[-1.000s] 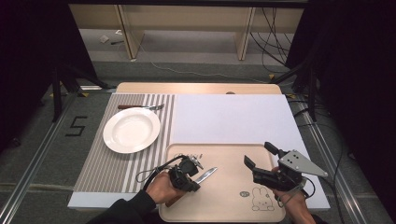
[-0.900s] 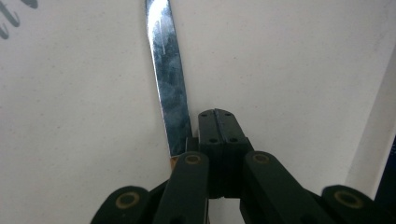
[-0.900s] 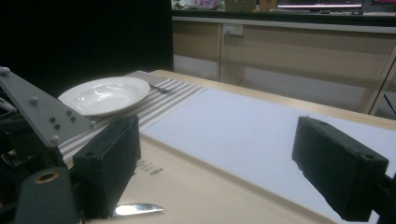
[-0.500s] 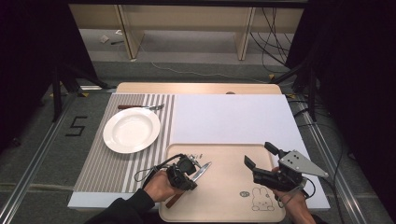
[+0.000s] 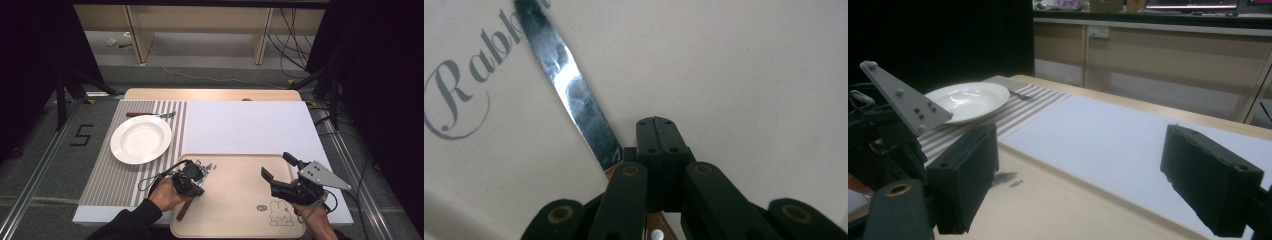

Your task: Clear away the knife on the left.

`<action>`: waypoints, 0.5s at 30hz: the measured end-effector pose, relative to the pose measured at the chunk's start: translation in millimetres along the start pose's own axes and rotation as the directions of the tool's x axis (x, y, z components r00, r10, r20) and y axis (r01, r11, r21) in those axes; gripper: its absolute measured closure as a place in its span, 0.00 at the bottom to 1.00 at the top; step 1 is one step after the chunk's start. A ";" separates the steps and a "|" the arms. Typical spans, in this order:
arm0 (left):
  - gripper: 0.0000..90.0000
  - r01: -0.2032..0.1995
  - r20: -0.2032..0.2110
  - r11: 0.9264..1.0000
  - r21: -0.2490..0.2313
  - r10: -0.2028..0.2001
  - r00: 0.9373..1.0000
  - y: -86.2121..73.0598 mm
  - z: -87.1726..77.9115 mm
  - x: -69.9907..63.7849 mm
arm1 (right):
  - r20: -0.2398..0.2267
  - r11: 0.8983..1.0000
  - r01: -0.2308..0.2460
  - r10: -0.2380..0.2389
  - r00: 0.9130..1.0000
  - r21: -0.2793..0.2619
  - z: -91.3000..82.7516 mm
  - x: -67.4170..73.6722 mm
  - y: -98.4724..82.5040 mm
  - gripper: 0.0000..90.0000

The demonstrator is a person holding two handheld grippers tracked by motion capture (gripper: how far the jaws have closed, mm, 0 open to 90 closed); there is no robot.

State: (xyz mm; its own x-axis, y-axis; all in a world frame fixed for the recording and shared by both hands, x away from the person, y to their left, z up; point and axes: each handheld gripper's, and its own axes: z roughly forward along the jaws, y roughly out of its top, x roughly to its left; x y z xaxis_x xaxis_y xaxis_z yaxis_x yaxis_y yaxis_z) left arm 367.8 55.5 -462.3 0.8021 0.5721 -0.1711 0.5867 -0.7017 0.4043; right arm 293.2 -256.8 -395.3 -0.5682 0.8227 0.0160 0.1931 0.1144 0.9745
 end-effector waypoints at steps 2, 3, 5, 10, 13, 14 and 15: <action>1.00 0.003 -0.002 1.000 0.005 -0.003 1.000 0.1 -0.4 0.6 | 0.002 1.000 0.000 0.000 1.000 0.003 0.5 0.1 -0.1 0.18; 1.00 0.005 -0.003 1.000 0.006 -0.005 1.000 -0.7 -0.9 1.1 | 0.001 1.000 -0.001 0.001 1.000 0.004 0.6 0.2 0.0 0.18; 1.00 0.004 -0.008 1.000 0.016 -0.004 1.000 -2.3 -2.7 3.0 | 0.003 1.000 0.005 -0.005 1.000 -0.001 -0.1 0.7 0.1 0.18; 1.00 0.008 -0.017 0.999 0.033 -0.007 1.000 -6.5 -5.9 5.9 | 0.002 1.000 0.004 -0.004 1.000 -0.002 -0.5 0.2 0.1 0.18; 1.00 0.011 -0.020 0.999 0.040 -0.010 1.000 -6.9 -7.0 8.2 | 0.000 1.000 0.001 -0.001 1.000 -0.001 0.0 0.4 -0.1 0.18; 1.00 0.011 -0.023 0.999 0.043 -0.010 1.000 -7.1 -7.5 8.9 | 0.000 1.000 0.001 -0.001 1.000 -0.001 0.1 0.4 -0.1 0.18; 1.00 0.011 -0.019 0.999 0.049 -0.010 1.000 -7.4 -7.9 9.7 | 0.001 1.000 0.001 -0.001 1.000 -0.001 0.0 0.5 0.0 0.18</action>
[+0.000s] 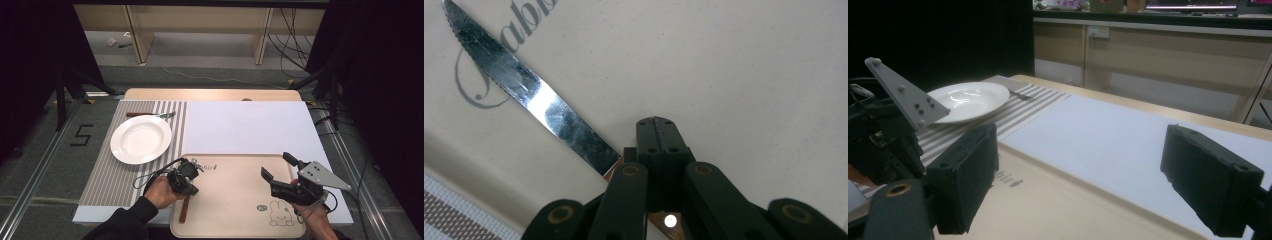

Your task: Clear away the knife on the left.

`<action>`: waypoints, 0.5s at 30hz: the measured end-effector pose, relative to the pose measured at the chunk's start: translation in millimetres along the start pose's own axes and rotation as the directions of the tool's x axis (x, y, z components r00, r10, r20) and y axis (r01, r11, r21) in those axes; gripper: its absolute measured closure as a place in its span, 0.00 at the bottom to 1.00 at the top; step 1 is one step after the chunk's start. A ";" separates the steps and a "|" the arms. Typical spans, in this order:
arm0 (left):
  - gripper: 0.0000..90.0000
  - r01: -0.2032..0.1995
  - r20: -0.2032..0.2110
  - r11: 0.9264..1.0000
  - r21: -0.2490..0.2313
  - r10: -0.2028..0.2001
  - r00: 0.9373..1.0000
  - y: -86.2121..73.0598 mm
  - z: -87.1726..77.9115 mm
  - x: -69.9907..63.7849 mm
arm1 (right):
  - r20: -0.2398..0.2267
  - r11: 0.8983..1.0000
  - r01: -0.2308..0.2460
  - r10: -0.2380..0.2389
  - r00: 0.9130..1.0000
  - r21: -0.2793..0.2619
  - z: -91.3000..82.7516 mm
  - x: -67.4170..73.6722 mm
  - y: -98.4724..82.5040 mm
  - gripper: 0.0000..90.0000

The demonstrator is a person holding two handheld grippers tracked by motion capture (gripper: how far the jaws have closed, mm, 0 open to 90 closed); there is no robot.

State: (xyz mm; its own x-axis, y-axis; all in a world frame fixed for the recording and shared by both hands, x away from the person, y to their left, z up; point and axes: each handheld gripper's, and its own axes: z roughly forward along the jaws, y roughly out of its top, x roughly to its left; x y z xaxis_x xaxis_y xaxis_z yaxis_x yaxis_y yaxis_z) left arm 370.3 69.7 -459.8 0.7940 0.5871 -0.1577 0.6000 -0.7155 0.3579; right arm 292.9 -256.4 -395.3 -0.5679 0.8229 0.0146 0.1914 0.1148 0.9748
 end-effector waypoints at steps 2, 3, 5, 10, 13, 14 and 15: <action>1.00 0.002 0.000 1.000 0.003 -0.002 1.000 -0.8 -0.5 0.4 | 0.000 1.000 0.001 -0.001 1.000 -0.001 0.1 -0.1 0.0 0.18; 1.00 0.002 0.003 1.000 0.006 -0.002 1.000 -1.3 -0.8 1.1 | 0.000 1.000 0.000 0.000 1.000 0.000 0.1 -0.1 0.0 0.18; 1.00 0.006 0.007 1.000 0.011 -0.006 1.000 -1.9 -1.4 2.2 | 0.000 1.000 -0.001 0.001 1.000 0.000 0.2 -0.2 -0.1 0.18; 1.00 0.020 0.011 1.000 0.020 -0.021 1.000 -3.9 -3.2 7.8 | 0.001 1.000 0.000 0.000 1.000 -0.001 0.2 -0.2 -0.1 0.18; 1.00 0.025 0.013 0.999 0.023 -0.026 1.000 -4.7 -3.7 9.9 | 0.000 1.000 0.000 0.000 1.000 0.001 0.3 -0.4 -0.1 0.18; 1.00 0.026 0.015 0.999 0.025 -0.027 1.000 -4.8 -3.9 10.3 | 0.000 1.000 0.000 0.000 1.000 0.001 0.3 -0.4 -0.1 0.18; 1.00 0.031 0.018 0.999 0.026 -0.032 0.999 -5.0 -4.0 10.7 | 0.000 1.000 0.000 0.000 1.000 0.000 0.1 -0.5 0.0 0.18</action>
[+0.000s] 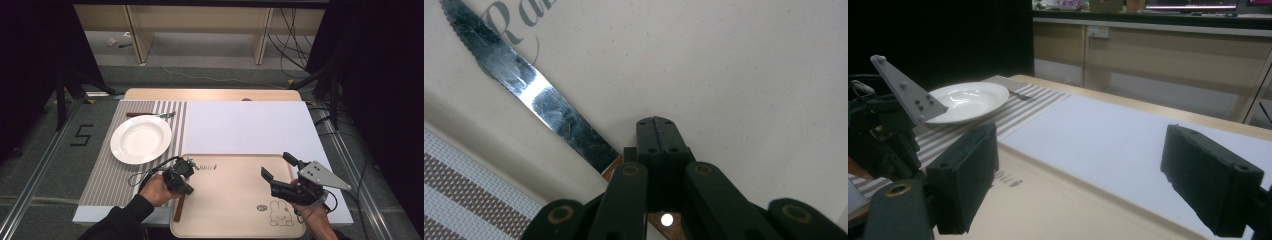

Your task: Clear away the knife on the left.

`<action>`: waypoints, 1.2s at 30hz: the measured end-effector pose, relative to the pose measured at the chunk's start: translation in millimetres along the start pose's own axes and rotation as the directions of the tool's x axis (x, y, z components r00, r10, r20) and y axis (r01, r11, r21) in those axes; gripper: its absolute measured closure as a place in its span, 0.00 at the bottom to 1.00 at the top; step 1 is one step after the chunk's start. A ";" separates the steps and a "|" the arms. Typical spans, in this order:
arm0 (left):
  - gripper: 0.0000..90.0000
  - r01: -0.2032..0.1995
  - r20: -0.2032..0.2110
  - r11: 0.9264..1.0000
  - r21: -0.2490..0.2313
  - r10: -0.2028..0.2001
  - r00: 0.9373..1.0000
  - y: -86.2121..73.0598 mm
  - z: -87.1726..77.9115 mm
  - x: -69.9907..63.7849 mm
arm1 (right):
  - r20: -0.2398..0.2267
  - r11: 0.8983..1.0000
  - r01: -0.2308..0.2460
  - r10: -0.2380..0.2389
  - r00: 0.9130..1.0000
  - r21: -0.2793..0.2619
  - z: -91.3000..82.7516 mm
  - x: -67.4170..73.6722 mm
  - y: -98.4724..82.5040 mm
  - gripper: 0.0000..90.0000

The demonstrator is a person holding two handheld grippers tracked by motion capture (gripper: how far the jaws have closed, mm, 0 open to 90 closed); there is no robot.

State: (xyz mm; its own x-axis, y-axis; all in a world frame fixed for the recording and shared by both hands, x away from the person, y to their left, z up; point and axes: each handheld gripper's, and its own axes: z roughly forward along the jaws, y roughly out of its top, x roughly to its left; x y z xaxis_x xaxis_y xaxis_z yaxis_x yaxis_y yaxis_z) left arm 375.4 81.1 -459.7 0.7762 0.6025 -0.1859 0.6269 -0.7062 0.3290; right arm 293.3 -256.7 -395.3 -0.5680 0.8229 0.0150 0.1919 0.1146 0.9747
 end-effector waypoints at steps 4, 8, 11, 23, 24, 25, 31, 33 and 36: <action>1.00 0.008 0.000 1.000 0.002 -0.008 1.000 -1.0 -1.0 2.5 | 0.001 1.000 0.001 -0.001 1.000 -0.001 -0.3 0.0 0.0 0.18; 1.00 0.020 0.001 1.000 0.002 -0.020 1.000 -2.4 -2.5 4.7 | 0.001 1.000 0.002 -0.002 1.000 0.001 -0.3 -0.1 0.1 0.18; 1.00 0.025 -0.006 1.000 0.005 -0.025 1.000 -3.6 -3.1 6.2 | 0.001 1.000 0.001 -0.001 1.000 -0.001 -0.1 0.0 0.1 0.18; 1.00 0.046 0.000 0.999 0.001 -0.046 0.999 -7.7 -6.4 12.5 | 0.003 1.000 0.003 -0.003 1.000 0.000 -0.4 0.3 0.2 0.18; 0.99 0.048 0.006 0.999 -0.006 -0.048 0.999 -8.3 -6.6 12.9 | 0.003 1.000 0.003 -0.003 1.000 -0.001 -0.4 0.3 0.2 0.18; 0.98 0.049 0.012 0.999 -0.011 -0.049 0.999 -8.7 -7.1 13.5 | 0.003 1.000 0.004 -0.004 1.000 -0.001 -0.4 0.3 0.2 0.18; 0.77 0.074 0.089 0.995 -0.073 -0.068 0.994 -11.6 -15.7 17.0 | 0.003 1.000 0.003 -0.003 1.000 -0.002 -0.6 0.2 0.2 0.18; 0.68 0.075 0.092 0.993 -0.090 -0.066 0.994 -13.2 -17.5 16.0 | 0.002 1.000 0.003 -0.003 1.000 -0.001 -0.5 0.3 0.2 0.18; 0.57 0.080 0.098 0.991 -0.111 -0.069 0.993 -14.6 -19.4 15.4 | 0.002 1.000 0.002 -0.002 1.000 -0.001 -0.5 0.5 0.2 0.18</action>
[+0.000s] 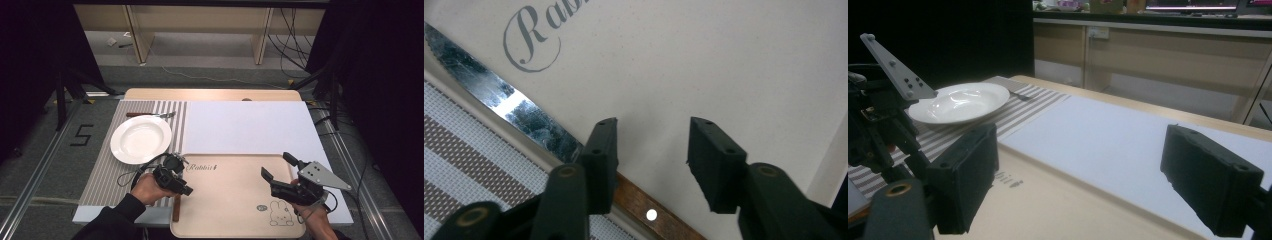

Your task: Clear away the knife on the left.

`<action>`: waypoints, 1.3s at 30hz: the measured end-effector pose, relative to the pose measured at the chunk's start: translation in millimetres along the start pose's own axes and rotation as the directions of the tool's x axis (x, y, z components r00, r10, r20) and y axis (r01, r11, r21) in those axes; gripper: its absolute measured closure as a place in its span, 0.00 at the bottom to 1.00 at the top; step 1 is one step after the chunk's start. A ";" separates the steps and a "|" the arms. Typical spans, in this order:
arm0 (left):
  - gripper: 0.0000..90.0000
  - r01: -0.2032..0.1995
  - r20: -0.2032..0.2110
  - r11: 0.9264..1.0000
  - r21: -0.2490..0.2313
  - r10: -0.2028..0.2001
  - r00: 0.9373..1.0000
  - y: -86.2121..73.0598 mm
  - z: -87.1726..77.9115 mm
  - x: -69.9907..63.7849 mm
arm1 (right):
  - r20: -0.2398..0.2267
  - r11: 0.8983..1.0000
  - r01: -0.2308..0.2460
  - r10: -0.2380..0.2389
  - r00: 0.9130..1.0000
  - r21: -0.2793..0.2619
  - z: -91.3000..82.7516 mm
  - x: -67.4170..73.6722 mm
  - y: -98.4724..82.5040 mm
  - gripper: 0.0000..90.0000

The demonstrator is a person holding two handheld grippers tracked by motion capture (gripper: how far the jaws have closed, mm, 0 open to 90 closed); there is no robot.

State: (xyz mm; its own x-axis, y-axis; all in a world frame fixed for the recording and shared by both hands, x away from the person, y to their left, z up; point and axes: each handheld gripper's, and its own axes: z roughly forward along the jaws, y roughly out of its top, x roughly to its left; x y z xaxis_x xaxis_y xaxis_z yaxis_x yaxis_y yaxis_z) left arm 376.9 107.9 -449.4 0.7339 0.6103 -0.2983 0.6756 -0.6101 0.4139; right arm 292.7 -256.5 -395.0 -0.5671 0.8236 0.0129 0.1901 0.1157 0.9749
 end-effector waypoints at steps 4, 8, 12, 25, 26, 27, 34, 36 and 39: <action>0.44 0.019 0.003 0.999 -0.048 -0.019 1.000 -0.3 -4.1 -1.3 | -0.001 1.000 0.000 0.000 1.000 -0.002 0.4 -0.2 -0.1 0.18; 0.33 0.023 0.023 0.994 -0.104 -0.021 1.000 -1.7 -9.5 -3.4 | -0.001 1.000 0.000 0.000 1.000 -0.001 0.1 -0.1 0.0 0.18; 0.27 0.012 0.008 0.988 -0.154 -0.011 1.000 -3.4 -14.4 -5.1 | -0.003 1.000 -0.001 0.001 1.000 -0.002 0.4 -0.1 -0.1 0.18; 0.17 -0.016 0.048 0.931 -0.364 0.036 0.998 -9.5 -32.4 -9.5 | -0.001 1.000 -0.001 0.001 1.000 -0.003 0.4 0.0 -0.1 0.18; 0.17 -0.020 0.044 0.924 -0.381 0.040 0.998 -10.2 -33.9 -9.8 | 0.000 1.000 0.000 0.000 1.000 0.000 0.0 0.0 0.0 0.18; 0.17 -0.027 0.039 0.916 -0.400 0.046 0.998 -11.1 -35.9 -9.8 | 0.000 1.000 0.000 0.000 1.000 0.000 0.0 0.0 0.0 0.18; 0.16 -0.052 0.018 0.849 -0.526 0.072 0.997 -19.2 -49.3 -8.6 | -0.002 1.000 0.000 0.000 1.000 -0.003 0.5 -0.1 -0.1 0.18; 0.16 -0.064 0.005 0.837 -0.543 0.080 0.997 -21.0 -50.8 -9.3 | -0.002 1.000 -0.001 0.001 1.000 -0.003 0.4 -0.1 -0.1 0.18; 0.16 -0.082 -0.007 0.816 -0.573 0.095 0.995 -24.2 -54.4 -10.4 | -0.001 1.000 0.000 0.000 1.000 -0.001 0.0 0.3 0.0 0.18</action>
State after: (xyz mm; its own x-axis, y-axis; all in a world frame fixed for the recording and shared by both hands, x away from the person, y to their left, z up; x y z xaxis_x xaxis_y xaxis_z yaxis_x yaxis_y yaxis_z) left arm 349.0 143.8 -409.4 0.7941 0.5533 -0.2517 0.4507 -0.2580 0.8546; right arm 292.5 -256.3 -395.0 -0.5682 0.8228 0.0135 0.1896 0.1149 0.9751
